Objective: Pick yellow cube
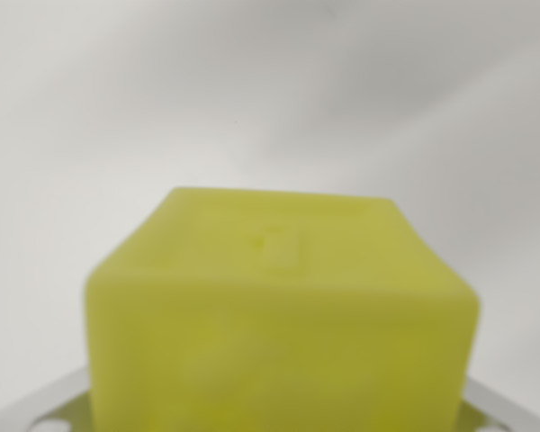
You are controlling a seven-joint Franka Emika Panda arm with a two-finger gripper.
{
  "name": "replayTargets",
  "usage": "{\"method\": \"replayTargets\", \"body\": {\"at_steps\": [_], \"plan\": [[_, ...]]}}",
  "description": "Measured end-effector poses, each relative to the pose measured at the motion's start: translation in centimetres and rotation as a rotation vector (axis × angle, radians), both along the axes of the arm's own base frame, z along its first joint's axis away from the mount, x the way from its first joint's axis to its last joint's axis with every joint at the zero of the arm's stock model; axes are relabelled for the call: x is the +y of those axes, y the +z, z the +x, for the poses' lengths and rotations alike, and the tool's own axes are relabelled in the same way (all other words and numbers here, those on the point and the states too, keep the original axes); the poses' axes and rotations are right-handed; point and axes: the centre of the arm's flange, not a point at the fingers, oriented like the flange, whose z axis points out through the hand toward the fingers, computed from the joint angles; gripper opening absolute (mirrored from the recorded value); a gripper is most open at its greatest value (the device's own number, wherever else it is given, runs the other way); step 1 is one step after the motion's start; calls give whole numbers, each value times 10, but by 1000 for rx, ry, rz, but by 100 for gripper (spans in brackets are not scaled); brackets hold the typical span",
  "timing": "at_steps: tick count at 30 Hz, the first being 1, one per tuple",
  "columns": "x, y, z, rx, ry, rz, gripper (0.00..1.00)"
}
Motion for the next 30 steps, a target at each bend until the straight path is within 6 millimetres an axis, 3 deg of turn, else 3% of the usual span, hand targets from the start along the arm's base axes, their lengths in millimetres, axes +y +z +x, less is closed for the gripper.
{"method": "replayTargets", "body": {"at_steps": [30], "plan": [[0,75,0,0,0,0,0]]}}
